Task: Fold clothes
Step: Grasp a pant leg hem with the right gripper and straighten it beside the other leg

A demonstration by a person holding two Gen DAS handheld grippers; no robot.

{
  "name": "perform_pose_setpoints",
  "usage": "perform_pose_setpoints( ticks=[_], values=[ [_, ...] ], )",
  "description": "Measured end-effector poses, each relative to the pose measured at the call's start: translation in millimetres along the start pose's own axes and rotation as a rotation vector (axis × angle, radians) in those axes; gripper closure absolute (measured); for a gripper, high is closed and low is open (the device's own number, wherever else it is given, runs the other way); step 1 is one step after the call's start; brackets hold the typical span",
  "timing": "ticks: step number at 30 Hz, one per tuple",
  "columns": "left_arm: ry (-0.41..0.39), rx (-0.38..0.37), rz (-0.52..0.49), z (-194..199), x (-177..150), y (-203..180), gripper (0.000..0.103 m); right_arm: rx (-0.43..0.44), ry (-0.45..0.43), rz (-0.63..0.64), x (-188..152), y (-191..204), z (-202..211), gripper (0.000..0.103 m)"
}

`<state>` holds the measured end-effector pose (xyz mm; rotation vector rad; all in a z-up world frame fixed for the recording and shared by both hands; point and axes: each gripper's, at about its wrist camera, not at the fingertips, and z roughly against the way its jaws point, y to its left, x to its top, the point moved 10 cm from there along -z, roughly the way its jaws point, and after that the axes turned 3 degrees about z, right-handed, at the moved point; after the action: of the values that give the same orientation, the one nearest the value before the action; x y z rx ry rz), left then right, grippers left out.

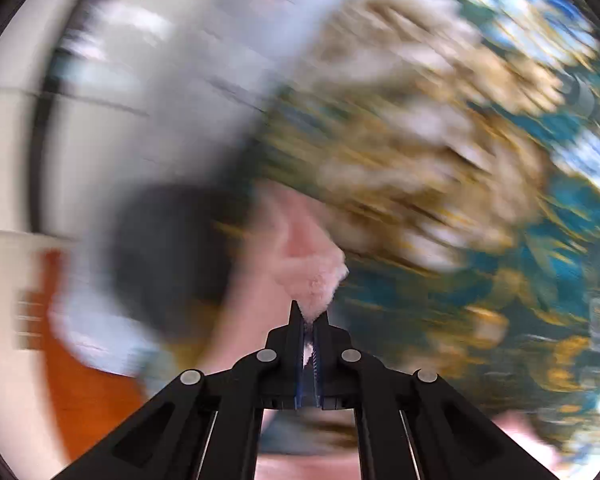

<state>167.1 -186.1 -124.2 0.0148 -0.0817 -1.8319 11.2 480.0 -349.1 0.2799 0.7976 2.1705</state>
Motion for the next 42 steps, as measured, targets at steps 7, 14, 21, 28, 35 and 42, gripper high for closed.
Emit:
perform_pose_setpoints(
  ticks=[7,14,21,28,35,42],
  values=[
    [0.000,-0.014,-0.029,5,-3,-9,0.070,-0.253,0.088,-0.089,-17,-84,-33,0.098],
    [-0.028,-0.098,0.042,17,1,6,0.070,-0.255,0.010,0.010,-14,-57,3,0.069],
    [-0.046,-0.199,0.206,14,-2,62,0.070,-0.166,0.008,0.045,-54,-36,41,0.065],
    [-0.066,-0.280,0.312,-8,17,124,0.070,-0.153,0.046,0.116,-105,-6,55,0.065],
    [-0.011,-0.307,0.396,-58,72,186,0.070,-0.113,0.001,0.205,-155,70,64,0.065],
    [0.137,-0.330,0.549,-137,109,269,0.070,-0.121,0.000,0.173,-233,112,41,0.065]
  ],
)
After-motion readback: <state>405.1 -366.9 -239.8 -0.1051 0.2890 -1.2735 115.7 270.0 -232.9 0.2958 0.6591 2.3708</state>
